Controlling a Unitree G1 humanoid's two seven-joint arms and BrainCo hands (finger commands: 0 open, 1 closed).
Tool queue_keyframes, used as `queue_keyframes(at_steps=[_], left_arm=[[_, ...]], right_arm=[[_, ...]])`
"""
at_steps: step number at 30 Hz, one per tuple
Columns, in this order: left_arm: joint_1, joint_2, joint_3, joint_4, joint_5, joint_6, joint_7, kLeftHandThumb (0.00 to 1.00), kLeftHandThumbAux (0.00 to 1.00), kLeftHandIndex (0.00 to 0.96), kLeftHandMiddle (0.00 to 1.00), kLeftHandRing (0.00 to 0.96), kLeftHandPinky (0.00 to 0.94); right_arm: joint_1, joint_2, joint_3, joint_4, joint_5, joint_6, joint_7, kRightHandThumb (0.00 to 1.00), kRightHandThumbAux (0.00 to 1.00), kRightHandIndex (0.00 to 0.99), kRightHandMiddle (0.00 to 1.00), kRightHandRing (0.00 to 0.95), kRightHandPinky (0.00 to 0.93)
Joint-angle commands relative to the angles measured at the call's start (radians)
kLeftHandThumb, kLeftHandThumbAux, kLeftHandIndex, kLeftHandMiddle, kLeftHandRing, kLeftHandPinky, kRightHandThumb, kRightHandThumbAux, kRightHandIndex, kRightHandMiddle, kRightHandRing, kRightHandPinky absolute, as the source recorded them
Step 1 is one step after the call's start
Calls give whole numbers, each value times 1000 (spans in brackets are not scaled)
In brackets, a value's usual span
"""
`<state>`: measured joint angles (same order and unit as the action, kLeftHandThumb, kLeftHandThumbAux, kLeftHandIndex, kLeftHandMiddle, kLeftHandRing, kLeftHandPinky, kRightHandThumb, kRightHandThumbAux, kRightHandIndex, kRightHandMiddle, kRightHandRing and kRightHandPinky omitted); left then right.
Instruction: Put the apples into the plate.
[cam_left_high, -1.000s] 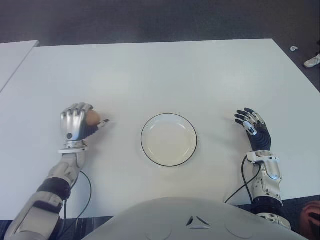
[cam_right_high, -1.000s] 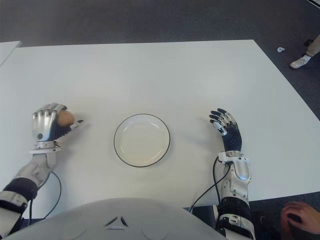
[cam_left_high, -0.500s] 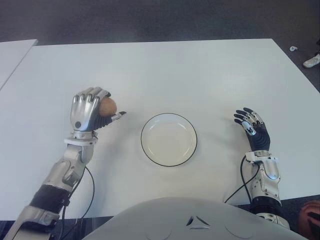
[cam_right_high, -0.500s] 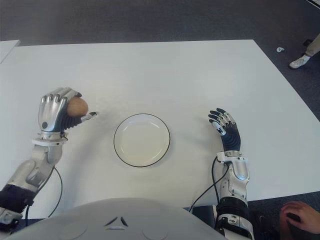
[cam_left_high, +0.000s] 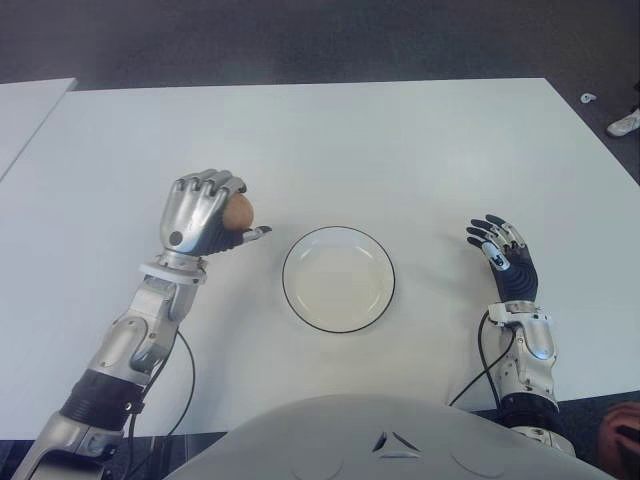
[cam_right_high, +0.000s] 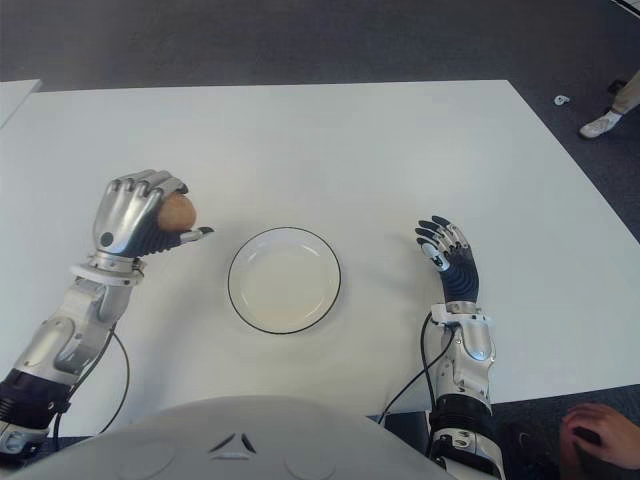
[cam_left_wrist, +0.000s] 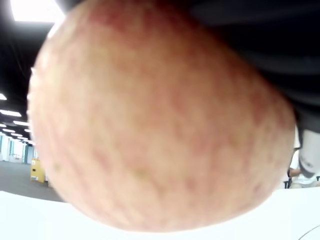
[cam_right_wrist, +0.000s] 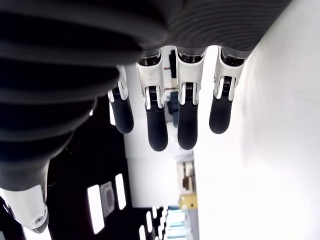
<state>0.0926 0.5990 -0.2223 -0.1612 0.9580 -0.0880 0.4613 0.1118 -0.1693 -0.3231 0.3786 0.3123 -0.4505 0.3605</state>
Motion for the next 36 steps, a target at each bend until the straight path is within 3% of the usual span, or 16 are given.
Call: queue_keyframes(at_steps=[1,5,12,16,25,36], left_arm=[[-67,-31,-37,-20,38,-34,-24,752,690,445,845,858,843],[-148,-58,-85,0,77,-69,-34,751,690,446,834,854,840],[-221,-82,-131,37,81,-140,-35,751,689,446,832,857,841],[-256,-115,-193,41,93,-181,-75,751,689,446,830,858,840],[-314,-178,-274,97,147,-194,-100,751,688,446,828,857,846],[-392,-228,-334,253,187,-211,-30,751,688,446,823,852,838]], right_arm=[[21,26,17,10,-12,3,-11,389,608,211,303,277,270],[26,34,27,3,-18,-2,-21,389,608,211,303,277,270],[39,50,46,-15,-32,-7,-41,389,608,211,303,277,270],[43,59,55,-23,-40,-9,-53,389,608,211,303,277,270],[48,72,75,-36,-57,-10,-77,389,608,211,303,277,270],[60,94,101,-56,-80,-15,-108,389,608,211,303,277,270]])
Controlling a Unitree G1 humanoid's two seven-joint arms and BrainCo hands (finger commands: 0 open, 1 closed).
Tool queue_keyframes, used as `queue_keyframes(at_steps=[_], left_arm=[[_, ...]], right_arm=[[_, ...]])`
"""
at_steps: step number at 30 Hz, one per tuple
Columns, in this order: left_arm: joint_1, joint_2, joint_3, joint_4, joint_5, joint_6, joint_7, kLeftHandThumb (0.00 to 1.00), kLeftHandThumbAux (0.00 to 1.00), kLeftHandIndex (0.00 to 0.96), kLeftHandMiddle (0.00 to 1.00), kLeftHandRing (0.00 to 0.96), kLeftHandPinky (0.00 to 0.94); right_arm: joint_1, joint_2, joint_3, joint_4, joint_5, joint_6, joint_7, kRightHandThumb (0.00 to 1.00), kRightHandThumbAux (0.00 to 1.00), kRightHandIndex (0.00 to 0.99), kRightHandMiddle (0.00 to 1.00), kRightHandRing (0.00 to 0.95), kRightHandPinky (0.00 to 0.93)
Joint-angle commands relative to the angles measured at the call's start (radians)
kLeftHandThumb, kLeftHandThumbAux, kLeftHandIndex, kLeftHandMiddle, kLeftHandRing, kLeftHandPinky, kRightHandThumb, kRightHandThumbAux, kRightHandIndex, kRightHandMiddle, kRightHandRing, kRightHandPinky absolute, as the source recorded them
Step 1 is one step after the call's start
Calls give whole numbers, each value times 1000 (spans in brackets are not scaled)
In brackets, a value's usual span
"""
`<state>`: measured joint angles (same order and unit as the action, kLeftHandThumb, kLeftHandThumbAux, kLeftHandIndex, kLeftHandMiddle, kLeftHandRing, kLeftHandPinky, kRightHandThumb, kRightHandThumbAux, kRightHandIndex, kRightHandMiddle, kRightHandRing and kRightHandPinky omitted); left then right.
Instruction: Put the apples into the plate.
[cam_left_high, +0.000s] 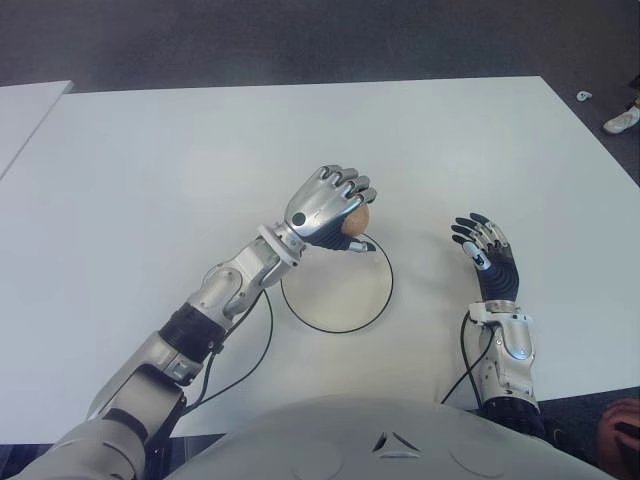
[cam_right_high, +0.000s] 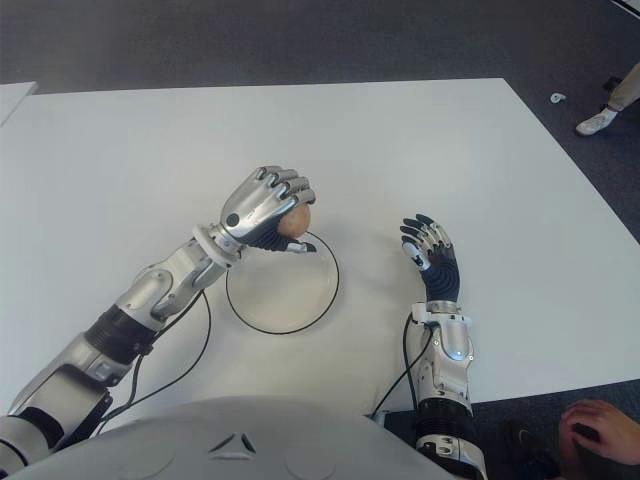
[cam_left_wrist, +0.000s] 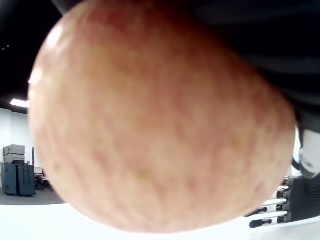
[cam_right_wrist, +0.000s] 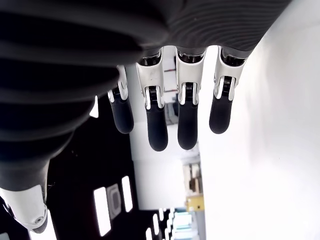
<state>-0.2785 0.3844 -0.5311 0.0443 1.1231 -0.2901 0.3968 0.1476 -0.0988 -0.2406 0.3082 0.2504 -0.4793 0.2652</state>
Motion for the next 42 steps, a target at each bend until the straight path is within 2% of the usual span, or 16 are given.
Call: queue_keyframes(at_steps=[1,19,25,42], left_arm=[[-22,-15,-28,50,23,-10,38,751,688,446,822,851,837],[4,-30,-68,64,3,-18,23,751,687,447,808,835,831],[17,-39,-87,113,-1,-17,37,751,687,446,817,842,836],[59,-52,-91,135,-36,-25,32,751,687,447,802,828,819]], right_arm=[[25,25,21,13,-20,14,-15,389,608,211,303,277,270],[46,44,47,-20,-41,15,-45,389,608,211,303,277,270],[54,47,53,-31,-44,17,-51,389,608,211,303,277,270],[67,43,61,-53,-40,24,-57,389,608,211,303,277,270]])
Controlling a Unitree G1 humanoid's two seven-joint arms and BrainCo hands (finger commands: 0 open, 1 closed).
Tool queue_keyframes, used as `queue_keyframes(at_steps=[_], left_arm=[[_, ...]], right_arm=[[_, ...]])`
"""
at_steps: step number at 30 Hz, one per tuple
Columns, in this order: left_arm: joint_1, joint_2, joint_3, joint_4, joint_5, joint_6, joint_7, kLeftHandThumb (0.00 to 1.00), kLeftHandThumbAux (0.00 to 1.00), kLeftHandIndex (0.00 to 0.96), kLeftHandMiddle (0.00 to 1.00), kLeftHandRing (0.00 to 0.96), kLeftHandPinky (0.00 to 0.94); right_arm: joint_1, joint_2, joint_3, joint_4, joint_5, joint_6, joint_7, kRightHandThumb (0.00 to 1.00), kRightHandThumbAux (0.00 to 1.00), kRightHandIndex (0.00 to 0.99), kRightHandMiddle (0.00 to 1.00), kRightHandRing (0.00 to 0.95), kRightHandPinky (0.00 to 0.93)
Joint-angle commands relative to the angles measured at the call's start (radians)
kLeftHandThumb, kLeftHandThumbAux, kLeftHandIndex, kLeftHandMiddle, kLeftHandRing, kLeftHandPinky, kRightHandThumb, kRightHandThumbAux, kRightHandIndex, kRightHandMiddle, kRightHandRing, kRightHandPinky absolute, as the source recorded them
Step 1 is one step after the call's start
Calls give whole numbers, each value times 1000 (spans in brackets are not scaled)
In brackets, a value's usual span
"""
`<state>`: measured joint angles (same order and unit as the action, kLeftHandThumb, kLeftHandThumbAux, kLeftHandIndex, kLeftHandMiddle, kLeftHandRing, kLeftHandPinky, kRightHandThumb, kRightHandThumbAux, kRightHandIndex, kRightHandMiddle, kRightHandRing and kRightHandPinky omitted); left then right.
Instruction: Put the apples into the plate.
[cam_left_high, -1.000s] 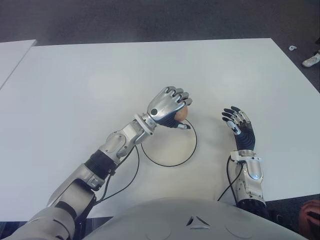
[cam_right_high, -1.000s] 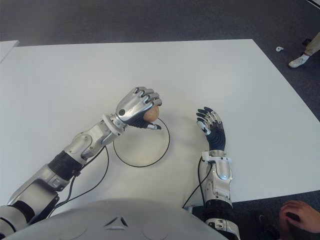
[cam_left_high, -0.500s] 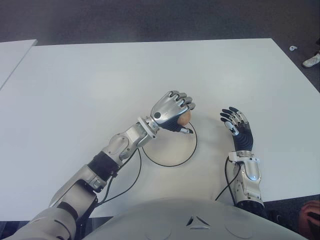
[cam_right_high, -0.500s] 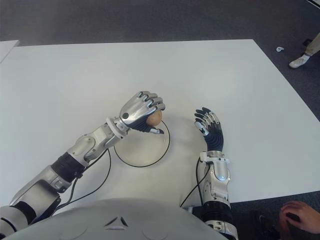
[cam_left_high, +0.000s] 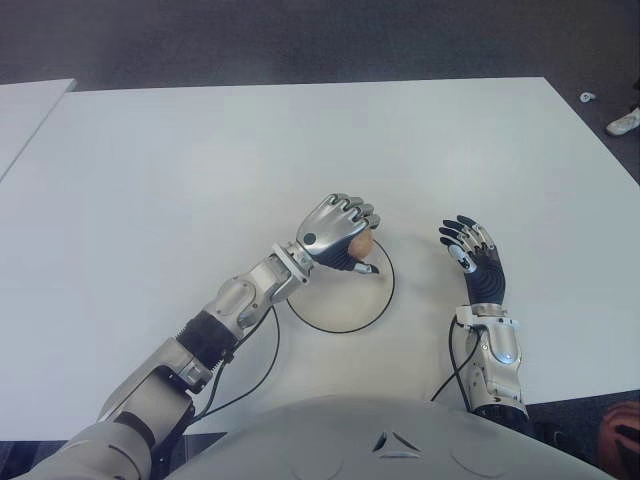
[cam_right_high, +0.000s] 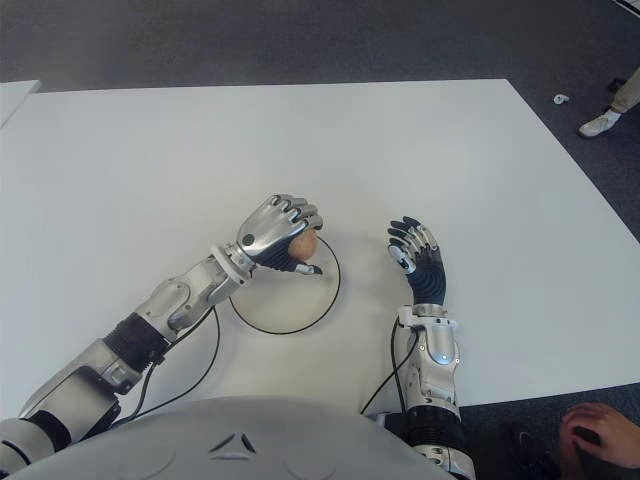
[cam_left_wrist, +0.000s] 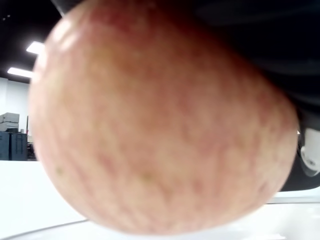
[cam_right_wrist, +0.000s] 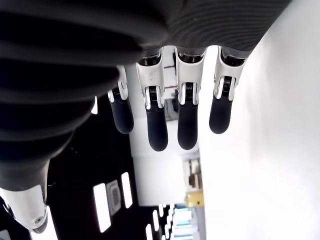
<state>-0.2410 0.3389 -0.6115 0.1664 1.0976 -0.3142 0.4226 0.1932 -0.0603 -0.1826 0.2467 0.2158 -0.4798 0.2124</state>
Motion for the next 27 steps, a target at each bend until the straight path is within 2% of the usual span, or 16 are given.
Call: queue_keyframes(at_steps=[1,12,27], left_arm=[[25,-9,-12,14,-11,0,4,751,687,447,801,828,818],[55,-24,-20,46,-22,1,24,751,687,447,797,826,817],[101,-7,-29,48,6,22,82,752,687,447,796,827,820]], right_arm=[[22,4,3,7,-4,25,-4,389,608,211,303,277,270],[25,-5,-2,1,5,31,1,389,608,211,303,277,270],[29,-9,-5,-3,11,33,6,389,608,211,303,277,270]])
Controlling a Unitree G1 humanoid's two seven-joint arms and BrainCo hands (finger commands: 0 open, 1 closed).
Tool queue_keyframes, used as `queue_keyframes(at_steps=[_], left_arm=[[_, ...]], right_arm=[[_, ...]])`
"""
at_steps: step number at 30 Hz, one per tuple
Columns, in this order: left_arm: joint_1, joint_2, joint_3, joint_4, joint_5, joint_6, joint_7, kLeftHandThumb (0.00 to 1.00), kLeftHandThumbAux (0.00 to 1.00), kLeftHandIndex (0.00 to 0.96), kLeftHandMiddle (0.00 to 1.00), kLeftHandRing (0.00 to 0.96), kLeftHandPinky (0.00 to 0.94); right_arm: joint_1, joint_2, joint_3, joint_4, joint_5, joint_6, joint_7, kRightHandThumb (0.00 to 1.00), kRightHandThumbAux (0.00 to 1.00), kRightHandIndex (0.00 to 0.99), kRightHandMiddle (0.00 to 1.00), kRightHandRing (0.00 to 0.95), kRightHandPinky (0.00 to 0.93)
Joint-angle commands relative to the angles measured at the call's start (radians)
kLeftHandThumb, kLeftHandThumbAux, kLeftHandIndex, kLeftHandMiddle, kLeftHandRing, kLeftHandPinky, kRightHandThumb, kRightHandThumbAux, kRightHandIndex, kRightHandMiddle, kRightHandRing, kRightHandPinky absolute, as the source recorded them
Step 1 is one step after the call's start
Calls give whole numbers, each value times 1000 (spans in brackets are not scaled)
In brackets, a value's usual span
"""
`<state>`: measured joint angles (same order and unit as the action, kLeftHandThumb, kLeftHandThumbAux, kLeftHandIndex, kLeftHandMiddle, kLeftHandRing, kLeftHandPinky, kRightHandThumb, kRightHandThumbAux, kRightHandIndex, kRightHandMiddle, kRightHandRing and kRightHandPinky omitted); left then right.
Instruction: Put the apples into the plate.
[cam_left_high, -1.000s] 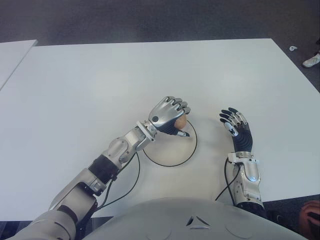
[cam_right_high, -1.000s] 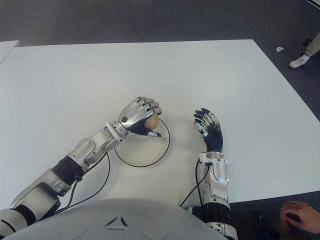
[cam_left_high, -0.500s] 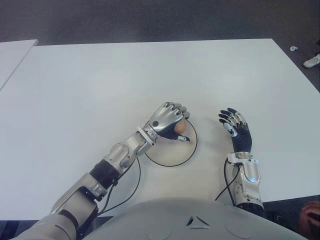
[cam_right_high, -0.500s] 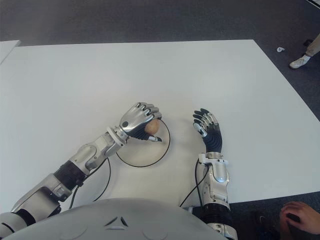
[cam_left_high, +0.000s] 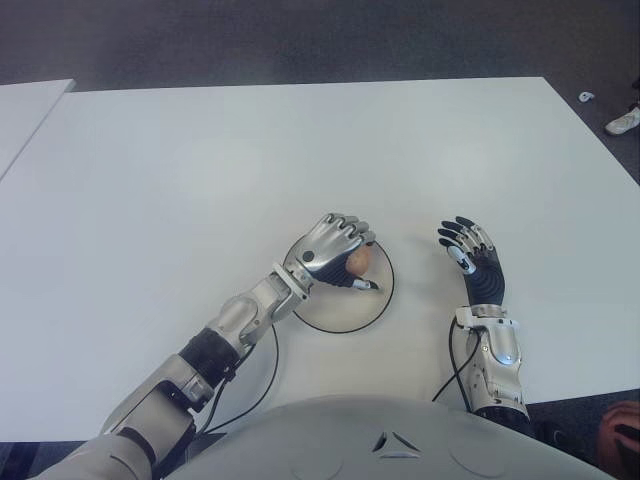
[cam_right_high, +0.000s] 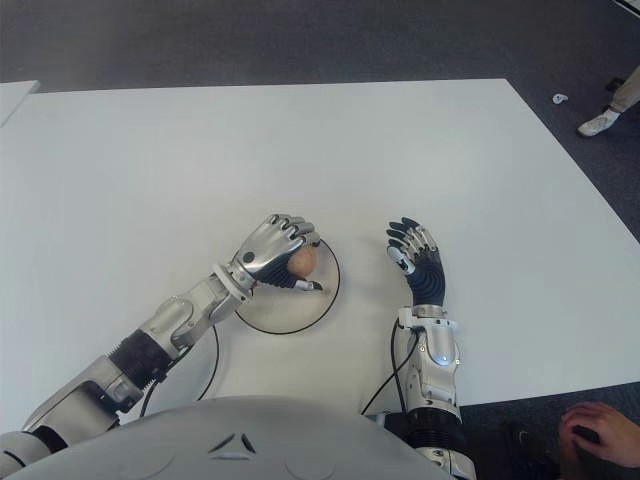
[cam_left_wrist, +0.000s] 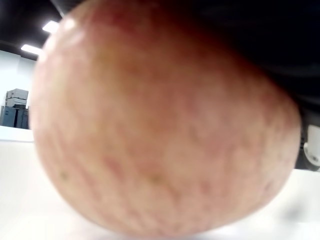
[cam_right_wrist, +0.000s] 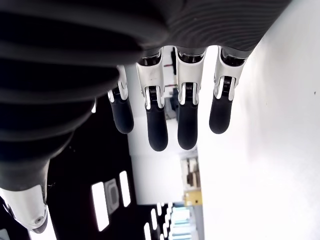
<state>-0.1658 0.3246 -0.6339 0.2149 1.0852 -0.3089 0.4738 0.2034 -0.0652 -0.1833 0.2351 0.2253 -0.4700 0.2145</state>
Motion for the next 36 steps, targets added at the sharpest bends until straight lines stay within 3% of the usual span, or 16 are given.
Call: queue_keyframes(at_steps=[1,24,27,36], left_arm=[[30,6,-9,-1,23,21,36,752,687,447,796,827,820],[58,-28,-63,85,47,80,117,752,687,447,797,827,819],[65,-32,-52,75,-6,59,80,751,686,447,787,814,812],[77,-9,-20,24,-155,-1,-89,704,690,433,704,674,660]], right_arm=[[19,-4,-4,8,2,24,4,389,608,211,303,277,270],[20,-13,-9,7,12,28,11,389,608,211,303,277,270],[19,-13,-10,7,12,28,11,389,608,211,303,277,270],[14,-14,-12,15,12,28,13,389,608,211,303,277,270]])
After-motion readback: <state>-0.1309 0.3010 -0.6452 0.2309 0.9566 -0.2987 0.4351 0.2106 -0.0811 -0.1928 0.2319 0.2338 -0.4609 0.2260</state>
